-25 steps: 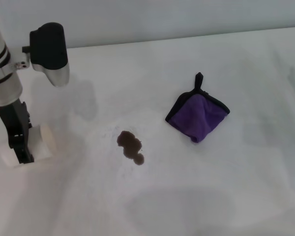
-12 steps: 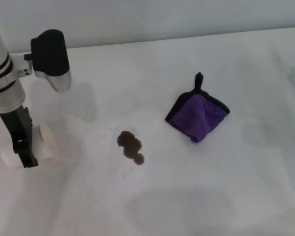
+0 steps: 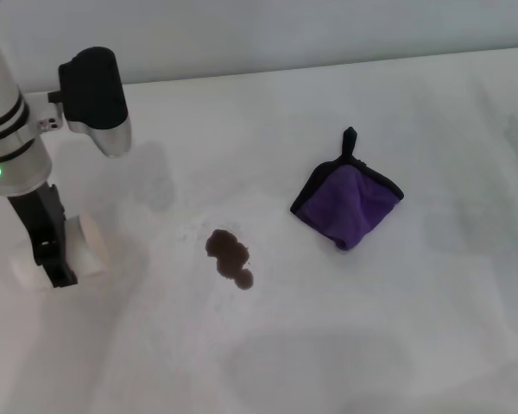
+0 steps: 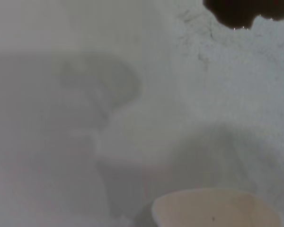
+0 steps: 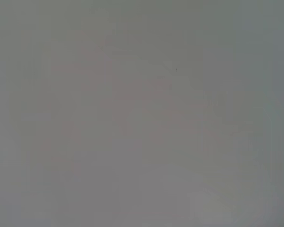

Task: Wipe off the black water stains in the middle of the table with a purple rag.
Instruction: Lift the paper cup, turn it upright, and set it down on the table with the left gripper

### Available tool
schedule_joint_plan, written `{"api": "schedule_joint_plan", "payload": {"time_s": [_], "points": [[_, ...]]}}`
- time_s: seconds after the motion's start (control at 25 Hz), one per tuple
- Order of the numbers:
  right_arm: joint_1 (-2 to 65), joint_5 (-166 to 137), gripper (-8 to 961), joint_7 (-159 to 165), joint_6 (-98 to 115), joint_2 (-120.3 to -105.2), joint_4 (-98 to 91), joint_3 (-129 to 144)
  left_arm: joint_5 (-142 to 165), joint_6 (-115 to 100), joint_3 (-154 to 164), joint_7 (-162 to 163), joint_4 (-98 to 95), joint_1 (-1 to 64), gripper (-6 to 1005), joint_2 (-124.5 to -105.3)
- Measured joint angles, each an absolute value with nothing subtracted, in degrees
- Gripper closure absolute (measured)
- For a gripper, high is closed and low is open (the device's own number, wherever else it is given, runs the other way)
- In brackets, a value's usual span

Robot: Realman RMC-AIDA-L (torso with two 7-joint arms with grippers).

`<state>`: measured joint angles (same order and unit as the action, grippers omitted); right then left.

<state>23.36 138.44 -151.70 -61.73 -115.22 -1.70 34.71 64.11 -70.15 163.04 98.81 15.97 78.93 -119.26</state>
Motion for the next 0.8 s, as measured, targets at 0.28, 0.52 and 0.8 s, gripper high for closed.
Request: {"api": "schedule_joint_plan", "payload": {"time_s": [0.28, 0.52, 0.8], "points": [[23.39, 138.51, 82, -151.70, -61.66, -115.22, -1.70, 34.06, 60.55, -65.96, 163.03, 101.37, 17.64, 79.59, 210, -119.15], [23.48, 138.52, 82, -151.70, -61.61, -115.29, -1.68, 33.55, 45.34, -56.25, 163.04, 103.31, 21.54, 78.38, 257, -119.08], [23.15, 138.52, 83, -151.70, -61.60, -115.32, -2.07, 33.48, 25.88, -45.16, 163.04, 102.38, 19.52, 72.29, 329, -119.30]]}}
